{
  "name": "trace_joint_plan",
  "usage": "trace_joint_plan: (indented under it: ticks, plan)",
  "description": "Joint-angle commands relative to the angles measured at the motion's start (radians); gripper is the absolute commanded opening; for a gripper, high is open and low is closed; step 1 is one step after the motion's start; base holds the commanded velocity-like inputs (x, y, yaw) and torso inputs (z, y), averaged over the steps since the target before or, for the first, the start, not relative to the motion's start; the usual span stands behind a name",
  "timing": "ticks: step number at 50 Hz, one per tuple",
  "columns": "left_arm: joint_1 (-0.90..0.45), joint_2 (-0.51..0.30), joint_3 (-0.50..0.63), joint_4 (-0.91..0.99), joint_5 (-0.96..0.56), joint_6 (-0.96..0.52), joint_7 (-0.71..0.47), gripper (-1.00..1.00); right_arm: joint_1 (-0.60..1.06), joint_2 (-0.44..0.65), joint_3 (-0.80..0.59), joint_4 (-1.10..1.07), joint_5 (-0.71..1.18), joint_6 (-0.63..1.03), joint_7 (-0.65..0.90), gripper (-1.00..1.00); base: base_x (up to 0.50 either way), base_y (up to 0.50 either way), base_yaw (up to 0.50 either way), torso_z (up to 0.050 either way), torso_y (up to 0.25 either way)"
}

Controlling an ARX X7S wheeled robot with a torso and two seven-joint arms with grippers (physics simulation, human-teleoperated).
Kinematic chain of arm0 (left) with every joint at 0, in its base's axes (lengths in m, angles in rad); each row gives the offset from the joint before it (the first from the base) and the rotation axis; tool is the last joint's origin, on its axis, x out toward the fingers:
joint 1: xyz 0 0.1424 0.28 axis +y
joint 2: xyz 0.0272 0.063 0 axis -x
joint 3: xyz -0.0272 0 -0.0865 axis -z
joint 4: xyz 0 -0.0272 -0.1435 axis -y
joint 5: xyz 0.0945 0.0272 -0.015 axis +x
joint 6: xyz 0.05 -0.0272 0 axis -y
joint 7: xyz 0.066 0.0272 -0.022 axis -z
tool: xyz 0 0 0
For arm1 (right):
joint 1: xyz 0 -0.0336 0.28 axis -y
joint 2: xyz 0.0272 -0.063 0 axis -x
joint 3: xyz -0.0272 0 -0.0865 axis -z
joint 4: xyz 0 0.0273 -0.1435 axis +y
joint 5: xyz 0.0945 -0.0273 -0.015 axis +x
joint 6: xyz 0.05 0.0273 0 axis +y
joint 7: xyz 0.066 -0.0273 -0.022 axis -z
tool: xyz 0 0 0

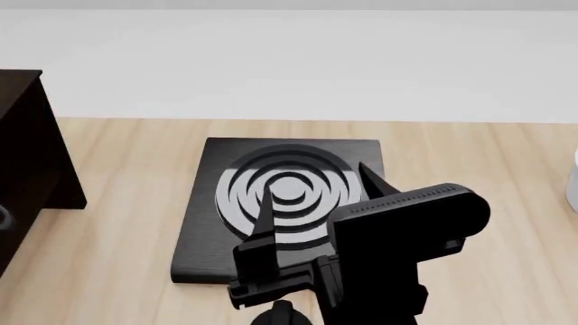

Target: Put the frying pan on the cabinet shelf.

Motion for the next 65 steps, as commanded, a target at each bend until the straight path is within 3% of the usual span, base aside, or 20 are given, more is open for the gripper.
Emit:
trace_joint_plan:
  ticks: [1, 2, 38, 48, 65]
  plan:
    - [0.050, -0.007, -0.041, -0.009, 0.101, 0.012, -0.029, -1.00, -0.002, 0.007, -0.006, 0.004, -0.001, -0.013, 0.000, 1.00, 0.00, 0.00, 0.00, 0.000, 0.000]
    - [0.051, -0.007, -0.040, -0.008, 0.102, 0.012, -0.027, 1.00, -0.002, 0.008, -0.007, 0.005, -0.001, -0.013, 0.001, 1.00, 0.00, 0.00, 0.00, 0.000, 0.000]
    - [0.145, 0.016, -0.049, 0.125, 0.077, 0.018, -0.030, 1.00, 0.001, 0.028, -0.005, -0.001, 0.027, -0.018, 0.024, 1.00, 0.00, 0.00, 0.00, 0.000, 0.000]
    - [0.215, 0.029, -0.066, 0.219, 0.031, 0.012, -0.077, 1.00, 0.009, 0.032, -0.005, -0.008, 0.036, -0.010, 0.032, 1.00, 0.00, 0.00, 0.00, 0.000, 0.000]
    - [0.216, 0.056, -0.019, 0.290, 0.018, 0.007, -0.117, 1.00, 0.017, 0.045, 0.012, -0.036, 0.059, 0.009, 0.045, 1.00, 0.00, 0.00, 0.00, 0.000, 0.000]
